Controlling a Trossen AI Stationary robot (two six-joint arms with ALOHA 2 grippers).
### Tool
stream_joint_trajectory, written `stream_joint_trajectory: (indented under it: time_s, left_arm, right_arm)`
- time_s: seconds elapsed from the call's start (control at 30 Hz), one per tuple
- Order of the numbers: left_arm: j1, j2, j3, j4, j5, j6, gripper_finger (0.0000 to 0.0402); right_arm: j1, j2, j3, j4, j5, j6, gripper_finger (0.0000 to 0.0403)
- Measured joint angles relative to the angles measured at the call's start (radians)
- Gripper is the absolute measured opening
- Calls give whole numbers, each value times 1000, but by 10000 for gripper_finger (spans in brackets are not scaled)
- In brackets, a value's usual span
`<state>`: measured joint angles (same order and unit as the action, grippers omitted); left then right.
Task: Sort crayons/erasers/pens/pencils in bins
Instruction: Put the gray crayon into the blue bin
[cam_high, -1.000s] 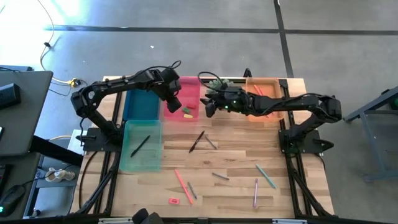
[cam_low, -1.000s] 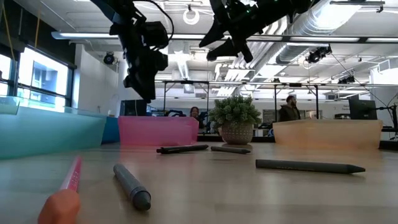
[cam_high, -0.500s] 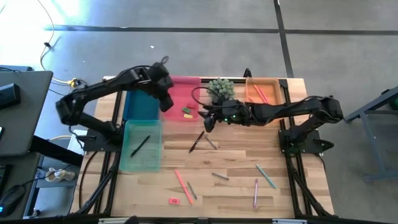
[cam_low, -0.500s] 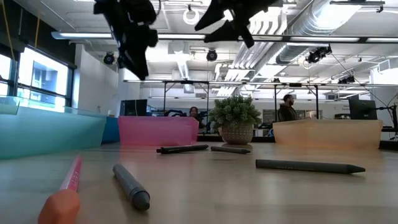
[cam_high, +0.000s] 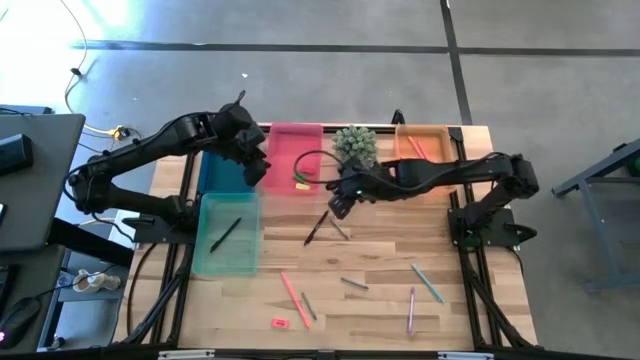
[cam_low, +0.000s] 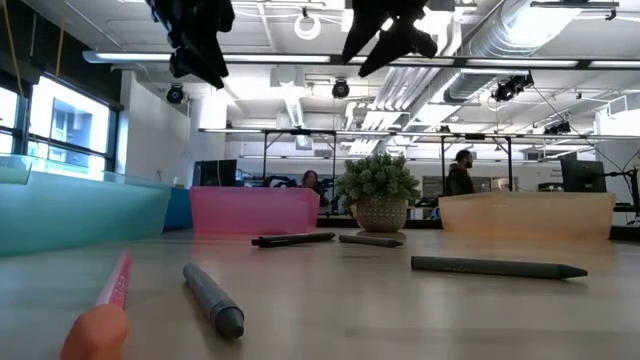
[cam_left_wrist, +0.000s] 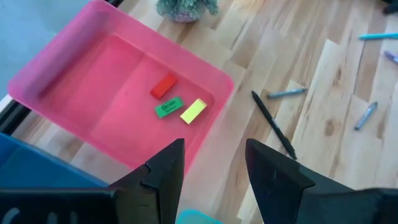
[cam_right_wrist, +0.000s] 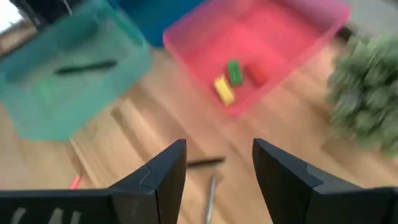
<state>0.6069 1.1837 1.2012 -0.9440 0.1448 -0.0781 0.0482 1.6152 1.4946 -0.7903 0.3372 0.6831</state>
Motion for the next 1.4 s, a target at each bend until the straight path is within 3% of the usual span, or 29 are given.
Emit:
stream_joint_trajectory:
  time_s: [0.17,0.37,0.53,1.4]
  left_arm:
    - [-5,-1,0,-3,-19,2,157]
    - [-5,-1,0,-29,-113,3,157]
    - [-5,-1,0,-90,-160,2,157]
    - [-5,-1,0,-171,-156,2,157]
  right_arm:
    - [5,127,118,-156,-87,76,177]
    - [21,261,198,-280,-142,139,177]
    - [30,328,193,-283,-214,172,177]
    - [30,574,192,-275,-296,233,177]
